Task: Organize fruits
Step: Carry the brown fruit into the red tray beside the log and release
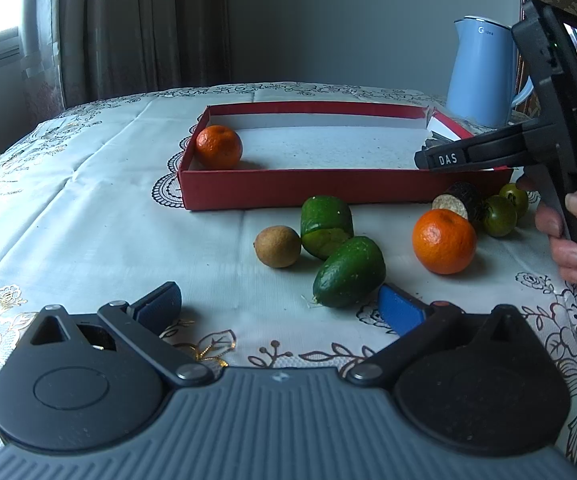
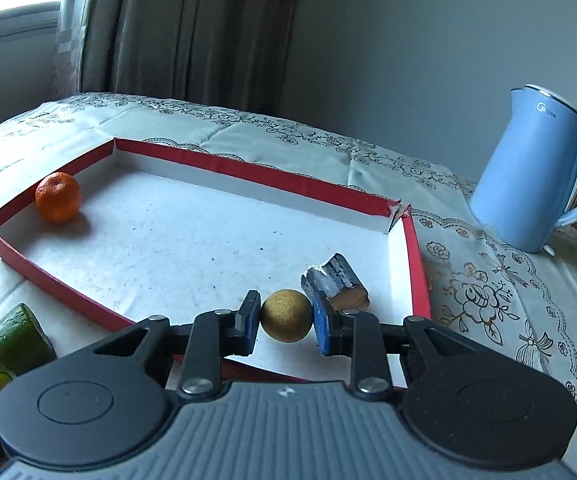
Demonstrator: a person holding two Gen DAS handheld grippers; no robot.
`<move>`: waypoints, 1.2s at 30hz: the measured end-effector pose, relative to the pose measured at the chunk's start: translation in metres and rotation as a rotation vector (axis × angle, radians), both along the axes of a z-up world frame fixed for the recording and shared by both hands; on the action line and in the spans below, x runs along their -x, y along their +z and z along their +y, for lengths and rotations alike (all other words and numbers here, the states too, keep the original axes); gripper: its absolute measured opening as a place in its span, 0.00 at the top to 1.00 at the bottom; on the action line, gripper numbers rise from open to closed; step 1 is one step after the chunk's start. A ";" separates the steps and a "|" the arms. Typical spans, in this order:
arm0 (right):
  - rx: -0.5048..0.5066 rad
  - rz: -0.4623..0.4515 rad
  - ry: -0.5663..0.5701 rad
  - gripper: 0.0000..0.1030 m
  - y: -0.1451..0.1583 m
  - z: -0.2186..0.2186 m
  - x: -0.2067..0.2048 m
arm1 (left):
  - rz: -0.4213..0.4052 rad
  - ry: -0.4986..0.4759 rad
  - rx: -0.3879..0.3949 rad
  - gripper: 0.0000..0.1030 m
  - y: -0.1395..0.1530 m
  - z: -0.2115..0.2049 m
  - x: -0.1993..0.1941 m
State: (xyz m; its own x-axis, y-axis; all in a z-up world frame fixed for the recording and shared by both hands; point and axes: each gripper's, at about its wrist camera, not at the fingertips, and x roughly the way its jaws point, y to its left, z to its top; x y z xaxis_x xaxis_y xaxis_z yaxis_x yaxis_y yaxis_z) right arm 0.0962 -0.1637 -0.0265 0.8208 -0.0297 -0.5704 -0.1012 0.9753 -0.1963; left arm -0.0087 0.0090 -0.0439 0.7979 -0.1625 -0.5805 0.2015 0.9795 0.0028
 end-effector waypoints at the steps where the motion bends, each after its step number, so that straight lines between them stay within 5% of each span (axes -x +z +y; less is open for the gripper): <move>1: -0.002 0.002 0.001 0.73 0.000 0.000 -0.001 | 0.000 0.000 0.000 0.00 0.000 0.000 0.000; 31: -0.044 0.007 0.000 0.71 0.012 -0.008 0.017 | 0.000 0.000 0.000 0.00 0.000 0.001 0.000; 32: -0.044 -0.008 -0.003 0.67 0.014 -0.009 0.024 | 0.000 0.000 0.000 0.00 0.000 0.001 0.000; 35: -0.050 -0.059 -0.022 0.32 0.020 -0.019 0.052 | 0.000 0.000 0.001 0.00 0.000 0.001 0.000; 36: -0.049 -0.080 -0.039 0.30 0.020 -0.023 0.061 | 0.000 0.000 0.001 0.00 0.000 0.001 0.000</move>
